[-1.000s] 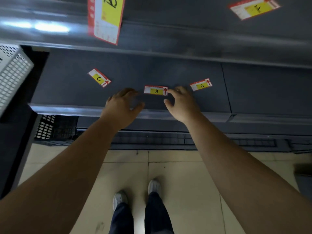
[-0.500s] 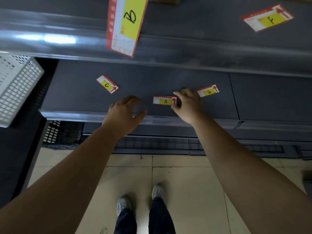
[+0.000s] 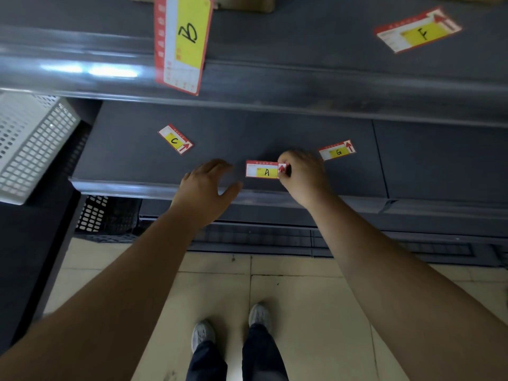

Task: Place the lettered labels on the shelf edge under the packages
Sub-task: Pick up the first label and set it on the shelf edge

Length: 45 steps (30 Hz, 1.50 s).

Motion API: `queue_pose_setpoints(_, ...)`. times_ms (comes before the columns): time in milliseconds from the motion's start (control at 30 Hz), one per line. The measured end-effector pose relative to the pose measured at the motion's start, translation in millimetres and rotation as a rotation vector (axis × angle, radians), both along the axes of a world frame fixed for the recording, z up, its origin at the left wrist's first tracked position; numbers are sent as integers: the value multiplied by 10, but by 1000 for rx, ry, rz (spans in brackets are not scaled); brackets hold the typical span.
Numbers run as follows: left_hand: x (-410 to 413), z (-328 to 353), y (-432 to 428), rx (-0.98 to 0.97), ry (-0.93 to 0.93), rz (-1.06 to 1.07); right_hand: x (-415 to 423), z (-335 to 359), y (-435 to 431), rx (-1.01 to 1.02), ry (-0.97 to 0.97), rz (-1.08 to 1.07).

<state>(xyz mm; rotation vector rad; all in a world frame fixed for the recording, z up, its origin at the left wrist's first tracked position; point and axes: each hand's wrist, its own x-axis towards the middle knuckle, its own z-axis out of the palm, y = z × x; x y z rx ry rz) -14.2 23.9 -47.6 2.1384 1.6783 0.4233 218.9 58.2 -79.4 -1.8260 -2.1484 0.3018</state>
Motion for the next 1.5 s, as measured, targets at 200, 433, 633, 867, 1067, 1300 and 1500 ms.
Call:
queue_pose_setpoints(200,-78,148,-181,22,-26,27,-23,161,-76,-196,278,-83)
queue_pose_setpoints(433,-197,568,-516,103,-56,17,-101,737,-483,-221,437,-170)
queue_pose_setpoints(633,-546,966,-1103,215,-49,-31,-322,1303,-1201,-161,605,-205)
queue_pose_setpoints(867,-1119,1501,-1889,311,-44,-12,-767,2005,-2051,-111,684,-187)
queue_pose_setpoints(1067,-1461,1879,-2200,355,-34,11,-1124,2469,-2397,-111,719,-149)
queue_pose_setpoints(1300,-1707,1962,-1897,372,-6,54,-1395,2675,-2018,-75,671,-99)
queue_pose_setpoints(1500,-1830,2036,-1333,376,23,128,-1582,2888,-1419,20,630,-20)
